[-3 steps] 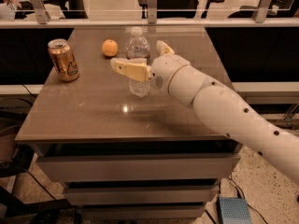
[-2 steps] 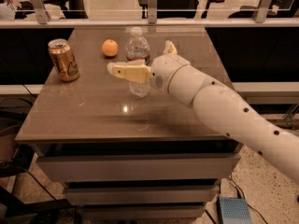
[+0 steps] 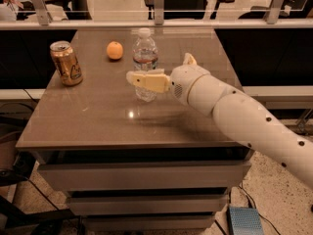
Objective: Place water bottle upright
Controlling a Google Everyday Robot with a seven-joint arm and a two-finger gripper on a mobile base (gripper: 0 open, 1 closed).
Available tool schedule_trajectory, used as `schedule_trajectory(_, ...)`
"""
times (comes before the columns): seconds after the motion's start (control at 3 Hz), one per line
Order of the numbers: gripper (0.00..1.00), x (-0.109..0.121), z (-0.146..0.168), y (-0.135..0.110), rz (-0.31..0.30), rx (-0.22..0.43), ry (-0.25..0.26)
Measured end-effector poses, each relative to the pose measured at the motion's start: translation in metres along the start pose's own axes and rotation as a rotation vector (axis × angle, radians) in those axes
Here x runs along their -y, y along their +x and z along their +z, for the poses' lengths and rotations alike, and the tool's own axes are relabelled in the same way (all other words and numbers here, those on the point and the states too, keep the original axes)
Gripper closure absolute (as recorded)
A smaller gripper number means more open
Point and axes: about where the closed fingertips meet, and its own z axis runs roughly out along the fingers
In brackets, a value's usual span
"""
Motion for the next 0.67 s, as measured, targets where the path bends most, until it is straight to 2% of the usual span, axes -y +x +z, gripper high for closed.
schedule_trajectory(0.67,0.00,-0.049,-0.063,-0.039,0.066,0.073,-0.082)
